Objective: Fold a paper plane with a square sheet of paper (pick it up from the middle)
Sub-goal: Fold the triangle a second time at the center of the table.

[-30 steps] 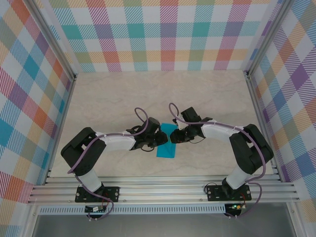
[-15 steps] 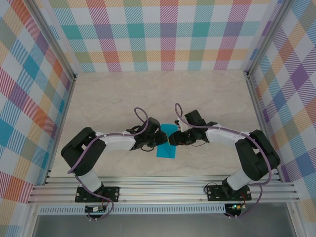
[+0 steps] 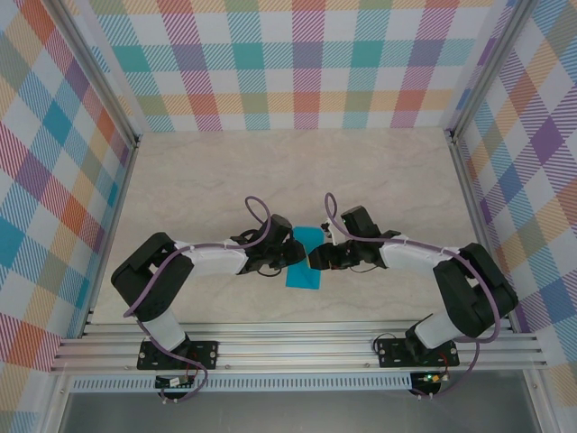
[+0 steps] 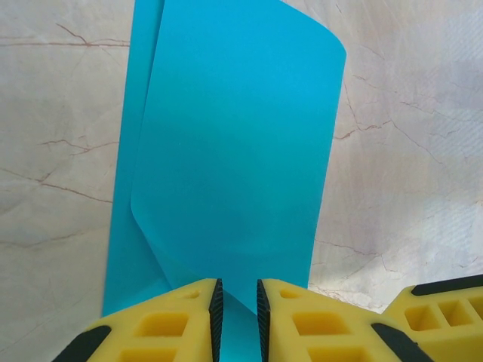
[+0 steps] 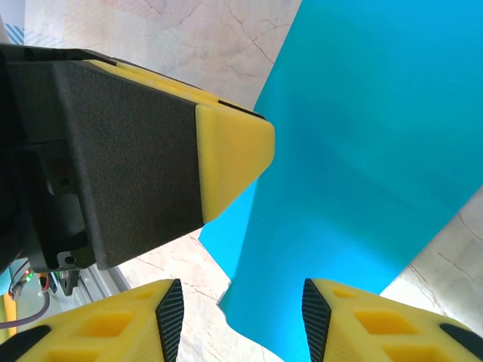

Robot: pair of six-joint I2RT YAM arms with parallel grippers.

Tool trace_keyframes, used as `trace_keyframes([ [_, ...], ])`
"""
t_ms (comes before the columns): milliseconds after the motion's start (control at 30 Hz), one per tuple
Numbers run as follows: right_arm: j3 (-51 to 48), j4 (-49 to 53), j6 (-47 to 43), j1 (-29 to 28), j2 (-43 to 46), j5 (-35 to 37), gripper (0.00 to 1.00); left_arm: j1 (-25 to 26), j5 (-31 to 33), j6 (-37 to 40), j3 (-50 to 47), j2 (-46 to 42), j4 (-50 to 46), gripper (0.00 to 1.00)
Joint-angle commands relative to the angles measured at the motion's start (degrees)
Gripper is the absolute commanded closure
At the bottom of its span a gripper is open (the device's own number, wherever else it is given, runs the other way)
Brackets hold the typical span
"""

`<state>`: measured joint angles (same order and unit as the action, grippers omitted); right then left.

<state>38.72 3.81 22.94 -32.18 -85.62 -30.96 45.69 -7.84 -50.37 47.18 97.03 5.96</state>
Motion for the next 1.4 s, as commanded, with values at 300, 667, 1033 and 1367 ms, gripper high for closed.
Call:
trace_keyframes([
  [300, -0.43, -3.88, 0.28, 0.28, -1.56, -0.71, 0.7, 0.8, 0.35, -0.61, 0.82, 1.05, -1.27, 0.78],
  [667, -1.06, -4.96, 1.2, 0.28, -2.73, -0.2, 0.89, 0.85, 0.02, -0.59, 1.06, 1.61, -0.95, 0.78],
  [1033, -0.19, -3.88, 0.11, 0.21, -3.74, 0.55, 0.98, 0.8, 0.49, -0.38, -1.12, 0.92, 0.46, 0.78],
  [1367, 0.4, -3.47, -1.06, 0.27, -4.9, 0.65, 1.0, 0.88, 1.15, -0.49, -0.69, 0.79, -0.19, 0.77],
])
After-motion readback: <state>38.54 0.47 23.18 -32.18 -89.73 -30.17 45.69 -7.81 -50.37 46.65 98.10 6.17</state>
